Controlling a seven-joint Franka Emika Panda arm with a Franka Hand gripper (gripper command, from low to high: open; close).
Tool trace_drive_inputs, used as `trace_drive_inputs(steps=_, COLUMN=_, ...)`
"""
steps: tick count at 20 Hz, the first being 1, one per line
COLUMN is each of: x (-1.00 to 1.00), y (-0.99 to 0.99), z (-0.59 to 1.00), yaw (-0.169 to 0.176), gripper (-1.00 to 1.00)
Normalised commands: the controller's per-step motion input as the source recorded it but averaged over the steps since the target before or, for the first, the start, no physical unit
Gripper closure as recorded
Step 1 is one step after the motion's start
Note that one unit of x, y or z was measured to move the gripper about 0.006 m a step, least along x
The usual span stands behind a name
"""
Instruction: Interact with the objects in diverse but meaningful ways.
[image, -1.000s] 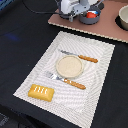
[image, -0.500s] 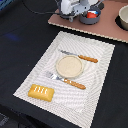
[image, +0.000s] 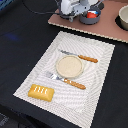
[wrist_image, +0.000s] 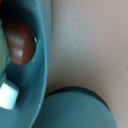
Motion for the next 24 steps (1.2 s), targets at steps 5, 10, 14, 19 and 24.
trace_drive_inputs(steps=5, x=-0.20, y=0.00, z=-0.51, yaw=0.000, gripper=-1.00)
trace_drive_inputs(steps=10, x=-0.18, y=0.00, z=-0.39, yaw=0.000, gripper=1.00)
trace_drive_inputs(steps=14, x=-0.15, y=0.00, z=-0.37, yaw=0.000, gripper=1.00)
trace_drive_inputs(steps=19, x=-0.18, y=0.00, z=-0.41, yaw=0.000, gripper=1.00)
trace_drive_inputs(steps=24, x=-0.23, y=0.00, z=-0.39, yaw=0.000, gripper=1.00)
